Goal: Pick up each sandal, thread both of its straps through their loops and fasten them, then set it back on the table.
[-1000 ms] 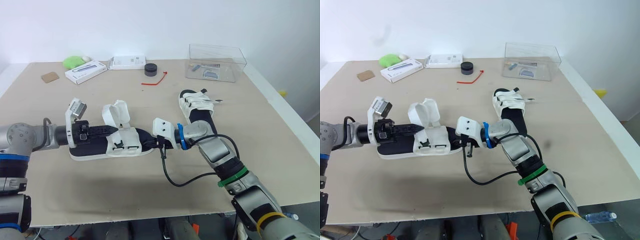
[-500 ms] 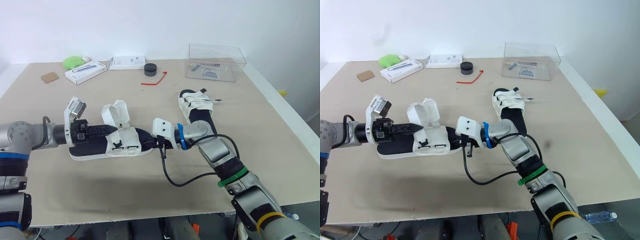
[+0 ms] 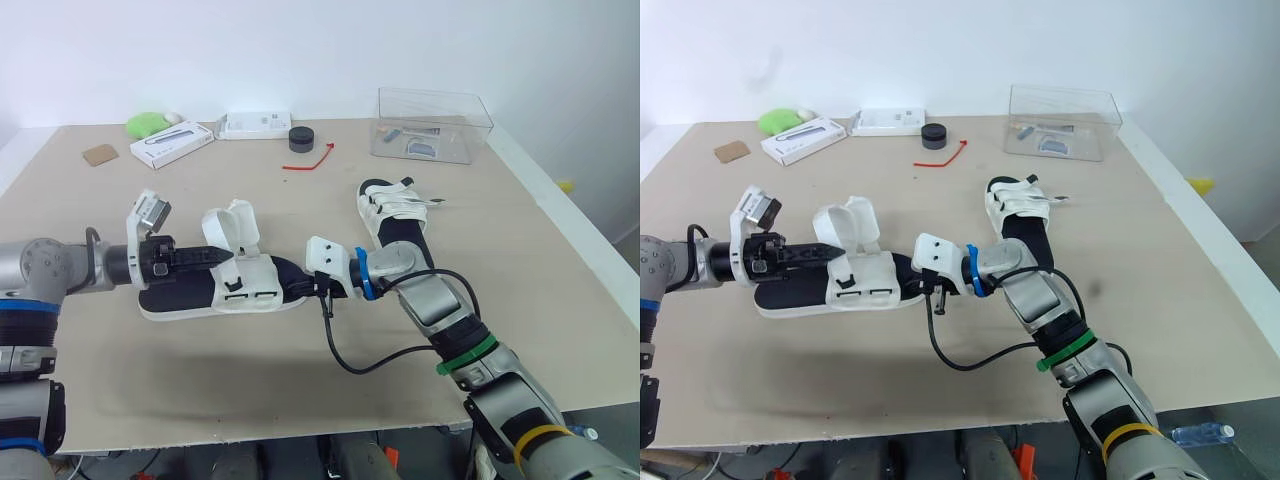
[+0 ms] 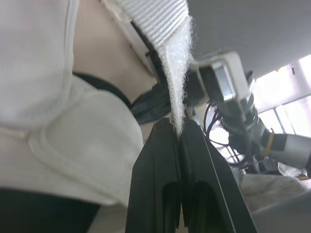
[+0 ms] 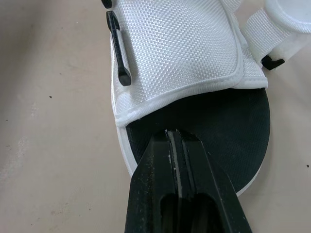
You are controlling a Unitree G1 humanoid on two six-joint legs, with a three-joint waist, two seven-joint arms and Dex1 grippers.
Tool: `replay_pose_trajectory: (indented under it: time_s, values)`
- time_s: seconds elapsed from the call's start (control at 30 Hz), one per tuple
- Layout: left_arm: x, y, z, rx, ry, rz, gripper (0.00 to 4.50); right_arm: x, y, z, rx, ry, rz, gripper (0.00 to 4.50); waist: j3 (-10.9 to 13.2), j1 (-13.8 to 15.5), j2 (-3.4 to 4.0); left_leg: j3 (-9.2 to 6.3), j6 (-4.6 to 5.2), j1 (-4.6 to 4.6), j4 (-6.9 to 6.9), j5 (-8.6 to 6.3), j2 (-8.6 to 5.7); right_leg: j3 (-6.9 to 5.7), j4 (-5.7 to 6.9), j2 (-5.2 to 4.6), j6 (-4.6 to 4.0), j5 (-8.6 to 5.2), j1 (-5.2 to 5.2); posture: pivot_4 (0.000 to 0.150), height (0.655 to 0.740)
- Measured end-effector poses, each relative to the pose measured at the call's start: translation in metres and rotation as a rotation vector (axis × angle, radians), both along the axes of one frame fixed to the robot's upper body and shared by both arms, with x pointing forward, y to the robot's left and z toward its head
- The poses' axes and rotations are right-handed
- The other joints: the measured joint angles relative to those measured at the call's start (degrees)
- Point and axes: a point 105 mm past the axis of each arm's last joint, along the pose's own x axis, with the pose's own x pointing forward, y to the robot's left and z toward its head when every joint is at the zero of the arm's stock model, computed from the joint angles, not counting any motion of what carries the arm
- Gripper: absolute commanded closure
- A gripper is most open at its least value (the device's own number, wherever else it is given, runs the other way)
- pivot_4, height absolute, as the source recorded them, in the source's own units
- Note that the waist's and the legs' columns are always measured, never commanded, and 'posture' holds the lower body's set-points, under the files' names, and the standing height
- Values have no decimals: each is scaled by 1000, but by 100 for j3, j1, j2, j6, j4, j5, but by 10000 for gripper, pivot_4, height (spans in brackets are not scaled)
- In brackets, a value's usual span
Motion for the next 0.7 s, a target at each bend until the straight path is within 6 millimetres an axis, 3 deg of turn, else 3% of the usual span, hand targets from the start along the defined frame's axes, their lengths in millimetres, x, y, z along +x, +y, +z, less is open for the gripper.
replay_pose_trajectory:
  time_s: [0.27,0.7]
  values:
    - [-5,0,-9,35,15,-36,44711,-1,-1,0,-1,-2,0,45000,0,-3,0,0,0,-1,0,0,0,1,1,0,-1,0,-2,1500,7261]
    - [-9,-1,-7,31,18,-71,44711,-1,-1,0,-2,1,-2,45000,0,-3,0,-1,0,-1,0,0,1,0,2,2,-1,-2,-3,1500,7261]
